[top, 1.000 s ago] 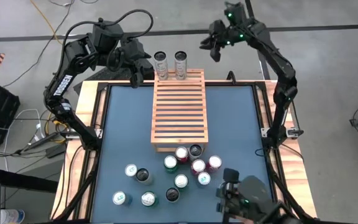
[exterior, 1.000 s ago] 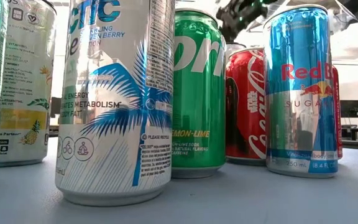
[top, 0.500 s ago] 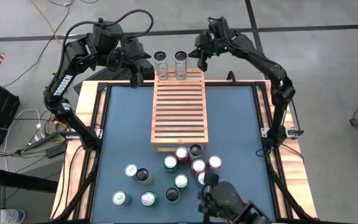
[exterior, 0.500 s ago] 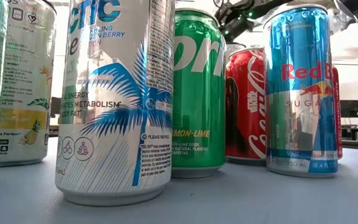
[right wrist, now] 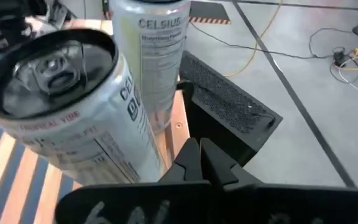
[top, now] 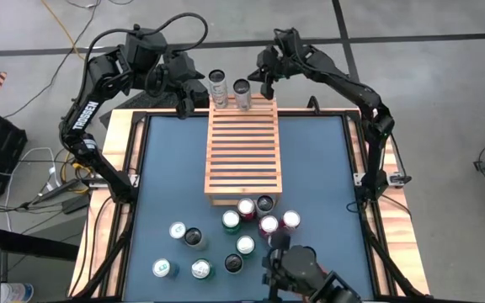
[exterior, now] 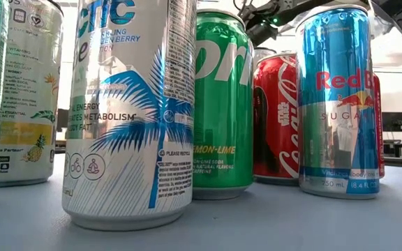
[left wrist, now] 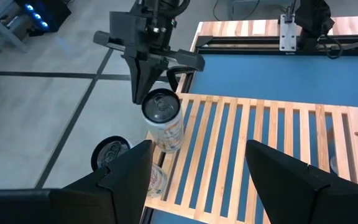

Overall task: Place canned beverage on shelf
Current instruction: Put the right white yellow soda can on the shelf aligned with the other white yellow soda can

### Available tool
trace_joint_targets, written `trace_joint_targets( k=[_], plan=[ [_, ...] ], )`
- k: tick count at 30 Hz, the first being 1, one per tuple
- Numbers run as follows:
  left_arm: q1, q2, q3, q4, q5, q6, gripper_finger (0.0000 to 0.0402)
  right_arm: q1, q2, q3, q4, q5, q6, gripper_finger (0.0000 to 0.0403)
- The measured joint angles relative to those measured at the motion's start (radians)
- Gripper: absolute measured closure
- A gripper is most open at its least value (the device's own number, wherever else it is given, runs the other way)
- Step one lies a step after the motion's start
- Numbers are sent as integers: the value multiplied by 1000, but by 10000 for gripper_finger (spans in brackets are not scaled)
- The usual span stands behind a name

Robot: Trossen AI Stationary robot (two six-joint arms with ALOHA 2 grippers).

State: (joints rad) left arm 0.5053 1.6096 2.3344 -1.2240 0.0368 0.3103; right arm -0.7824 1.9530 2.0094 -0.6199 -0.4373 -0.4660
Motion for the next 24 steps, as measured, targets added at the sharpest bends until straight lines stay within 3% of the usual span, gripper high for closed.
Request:
trace_joint_targets(
  k=[3,9,14,17,20,24],
  plan=[
    [0,0,0,0,0,0,155,-21,-1,0,0,29,30,403],
    [0,0,0,-27,-1,12,155,-38,-90,2,-114,-54,-10,403],
    [0,0,0,-34,-26,17,155,-39,-155,1,-187,105,-81,403],
    [0,0,0,-33,-26,13,155,-42,-186,2,-238,107,-89,398],
    [0,0,0,-35,-26,9,155,-35,-187,2,-301,93,-96,368],
    [0,0,0,-39,-26,9,155,-8,-163,0,-330,96,-101,285]
  ],
)
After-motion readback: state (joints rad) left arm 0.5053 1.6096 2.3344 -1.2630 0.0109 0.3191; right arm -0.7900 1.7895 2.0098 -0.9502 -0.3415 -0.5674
